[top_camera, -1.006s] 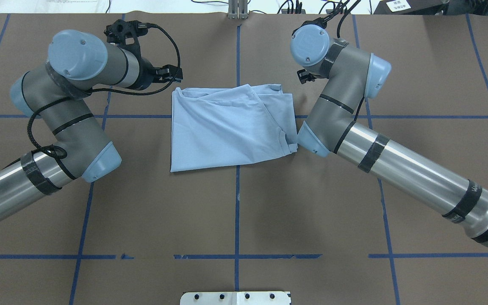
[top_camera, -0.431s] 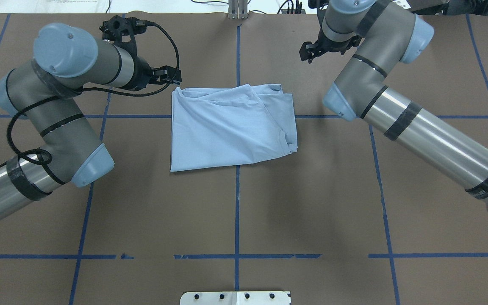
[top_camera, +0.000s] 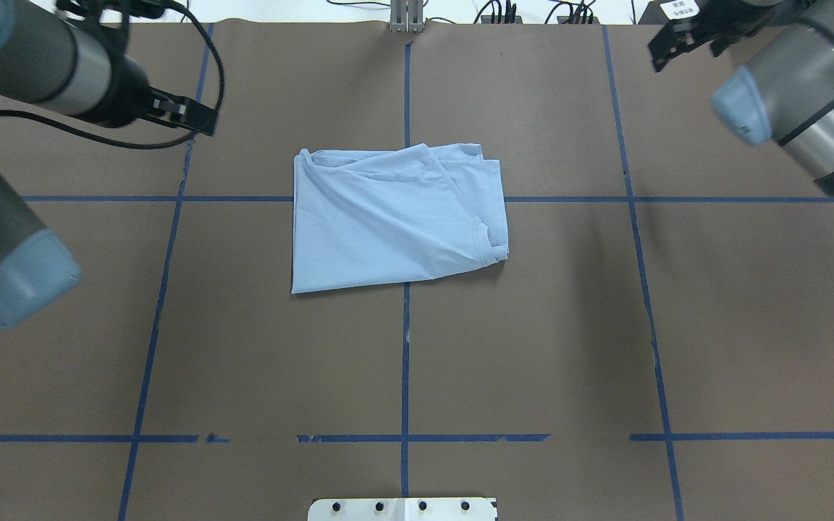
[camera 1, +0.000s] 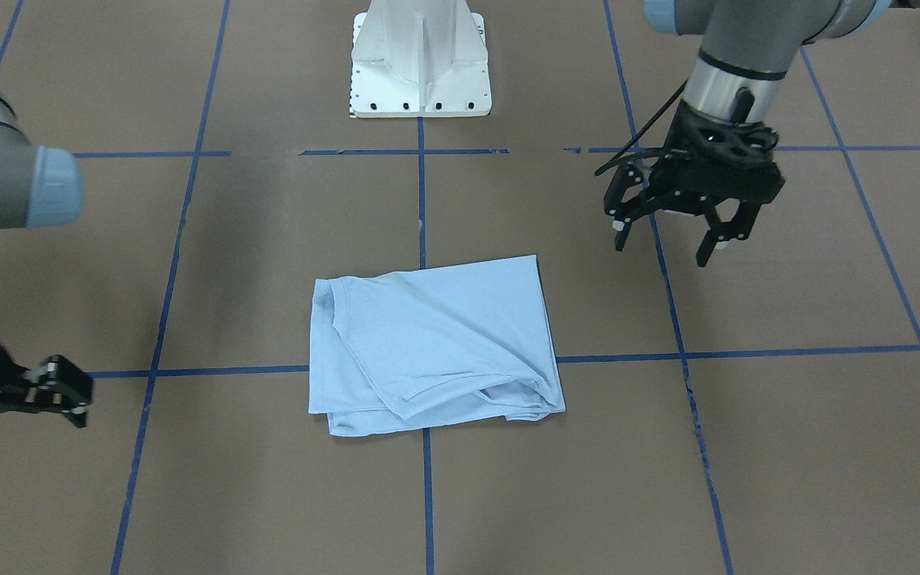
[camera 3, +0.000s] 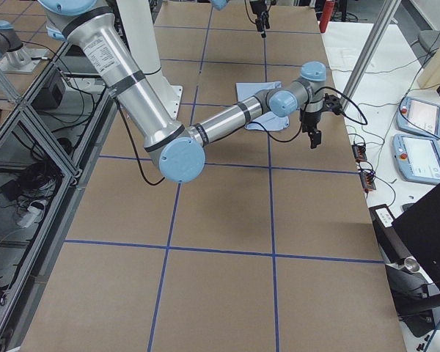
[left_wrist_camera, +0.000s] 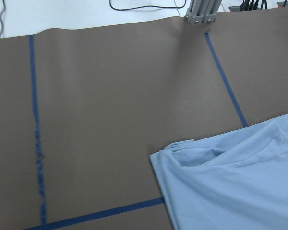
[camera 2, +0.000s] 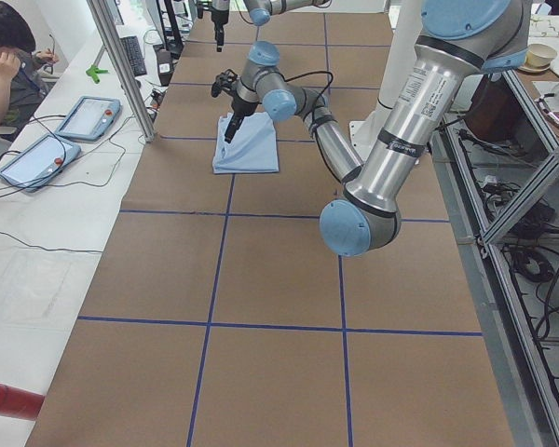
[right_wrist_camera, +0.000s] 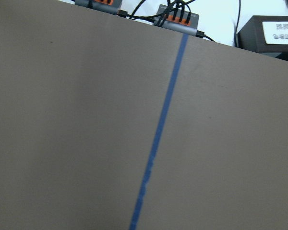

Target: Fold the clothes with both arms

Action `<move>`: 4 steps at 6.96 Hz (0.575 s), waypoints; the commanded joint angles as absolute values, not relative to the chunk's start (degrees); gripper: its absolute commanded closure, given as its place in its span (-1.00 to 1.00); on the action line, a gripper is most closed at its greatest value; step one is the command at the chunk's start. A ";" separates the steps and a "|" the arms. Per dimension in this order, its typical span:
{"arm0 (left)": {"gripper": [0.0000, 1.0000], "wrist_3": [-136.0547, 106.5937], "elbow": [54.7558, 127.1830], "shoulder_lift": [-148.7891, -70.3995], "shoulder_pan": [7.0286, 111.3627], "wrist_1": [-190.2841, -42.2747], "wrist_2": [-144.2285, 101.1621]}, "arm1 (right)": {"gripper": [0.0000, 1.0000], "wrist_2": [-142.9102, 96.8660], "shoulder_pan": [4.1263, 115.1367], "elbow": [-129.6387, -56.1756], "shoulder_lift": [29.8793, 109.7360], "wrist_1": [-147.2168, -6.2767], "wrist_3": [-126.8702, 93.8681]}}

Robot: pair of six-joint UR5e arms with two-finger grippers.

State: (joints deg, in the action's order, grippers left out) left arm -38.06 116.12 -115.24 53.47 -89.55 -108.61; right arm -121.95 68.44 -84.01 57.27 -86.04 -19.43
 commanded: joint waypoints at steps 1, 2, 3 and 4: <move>-1.00 -12.71 119.01 -106.93 68.91 -84.20 -117.81 | -1.00 -125.76 80.72 -86.13 63.42 -94.99 3.67; -1.00 -3.09 118.74 -100.96 75.35 -84.29 -120.91 | -1.00 -129.60 84.43 -86.05 68.33 -94.66 7.00; -1.00 -2.73 118.13 -94.55 77.50 -84.81 -121.20 | -1.00 -130.42 85.77 -87.09 76.30 -92.83 7.29; -1.00 -4.38 113.51 -93.61 77.69 -84.81 -121.38 | -1.00 -130.34 85.78 -87.97 83.95 -85.33 6.42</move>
